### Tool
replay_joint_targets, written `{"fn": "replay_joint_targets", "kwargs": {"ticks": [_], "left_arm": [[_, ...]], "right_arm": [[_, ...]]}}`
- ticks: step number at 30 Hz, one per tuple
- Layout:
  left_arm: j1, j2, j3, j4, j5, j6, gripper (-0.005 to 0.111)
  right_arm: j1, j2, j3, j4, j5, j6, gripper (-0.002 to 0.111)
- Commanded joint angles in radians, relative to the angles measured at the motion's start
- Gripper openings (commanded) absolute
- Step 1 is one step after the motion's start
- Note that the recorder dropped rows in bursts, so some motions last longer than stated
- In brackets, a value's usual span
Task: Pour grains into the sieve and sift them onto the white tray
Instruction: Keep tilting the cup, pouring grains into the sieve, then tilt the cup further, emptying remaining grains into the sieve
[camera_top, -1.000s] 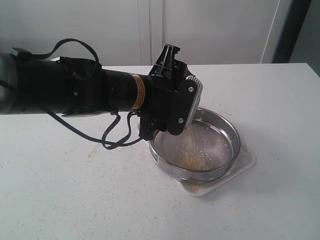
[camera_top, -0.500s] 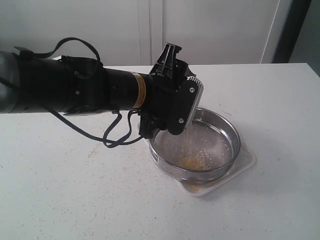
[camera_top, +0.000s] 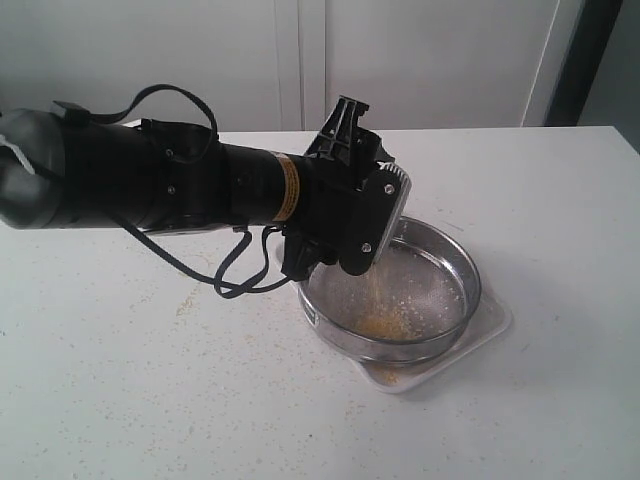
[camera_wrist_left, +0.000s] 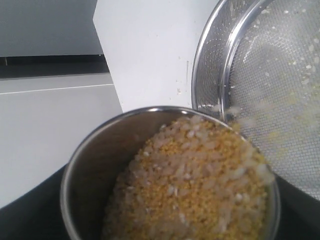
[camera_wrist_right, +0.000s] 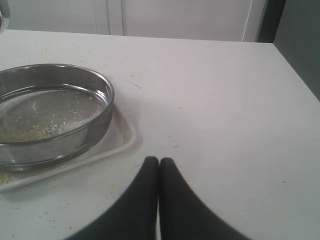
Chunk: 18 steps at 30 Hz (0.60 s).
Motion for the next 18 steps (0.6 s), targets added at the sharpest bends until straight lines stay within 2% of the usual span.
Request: {"fn": "replay_joint_targets", "kwargs": {"ticks": [1,18], "left_arm": [[-0.008,-0.008,-0.01,0.009,-0.015,0.004,0.0],[-0.008,-0.008,-0.01,0.009,-0.013,0.041,0.0]], "right_arm": [[-0.006,-0.006,0.001,-0.003,-0.003,0.005,0.0],[-0.006,-0.006,0.001,-0.003,-0.003,0.005,0.0]]}}
